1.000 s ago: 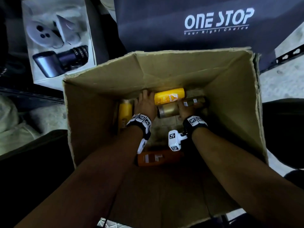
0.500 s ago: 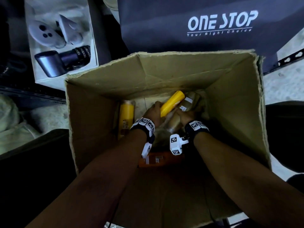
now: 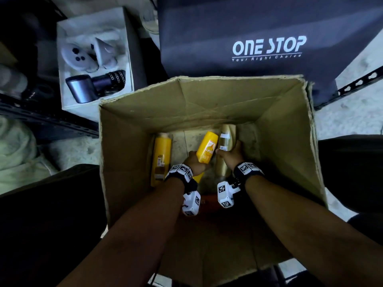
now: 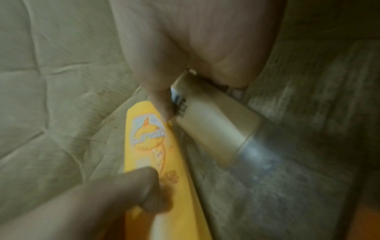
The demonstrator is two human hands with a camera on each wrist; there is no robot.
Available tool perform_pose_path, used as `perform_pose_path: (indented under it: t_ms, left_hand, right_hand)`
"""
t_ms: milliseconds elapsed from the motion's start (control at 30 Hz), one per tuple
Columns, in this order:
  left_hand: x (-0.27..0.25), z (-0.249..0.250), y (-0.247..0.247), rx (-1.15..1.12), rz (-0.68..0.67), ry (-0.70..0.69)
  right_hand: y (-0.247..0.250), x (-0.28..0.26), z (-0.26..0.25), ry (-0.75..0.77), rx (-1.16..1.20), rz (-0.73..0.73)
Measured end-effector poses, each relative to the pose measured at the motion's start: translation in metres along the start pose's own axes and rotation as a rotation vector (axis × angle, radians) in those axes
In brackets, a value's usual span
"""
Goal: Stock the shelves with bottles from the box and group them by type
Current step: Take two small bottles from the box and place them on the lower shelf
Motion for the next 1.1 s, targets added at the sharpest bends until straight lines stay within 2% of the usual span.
perform_pose_path:
  t_ms: [167,333,500,600,767,867,1000,1100]
  left_hand:
    - [-0.023,0.000,0.006,-0.090,-0.019,0.029]
    - [-0.048,0.007,0.009,-0.132,-0.003,-0.046]
    - [-0.065,0.000,0.012,-0.180,0.106,-0.046]
    - [-0.067,-0.013,0.015,-0.271,0.167,-0.010]
    - [-0.073,-0.015,0.020,-0.473,0.331,-0.110]
    - [-0.077,-0.006,0.027,-0.539,0.329,-0.144]
    - [-0.081,-0.005,0.030,-0.554,0.389,-0.187]
    - [-0.082,-0.006,0.031,-0.527,0.372,-0.196]
  right_hand:
    - [0.000,-0.017,-0.007,-0.034,0.078,-0.058]
    - [0.004,-0.036,-0.016,0.005,0.063,-0.073]
    - [0.013,-0.053,-0.025,0.080,-0.075,-0.120]
    - [0.016,-0.055,-0.023,0.137,-0.025,-0.134]
    - [0.015,-0.060,-0.030,0.242,0.053,-0.133]
    - [0.012,-0.062,-0.042,0.278,0.036,-0.152]
    - [0.016,-0.062,-0.044,0.270,-0.039,-0.188]
    - [0.018,-0.063,-0.042,0.254,-0.043,-0.189]
Point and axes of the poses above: each hand's wrist, its own x-axis towards the middle knuckle, its own y-axis out of the back of the hand, z = x × y, the point moved 3 cm from there along x, towards the middle knuckle
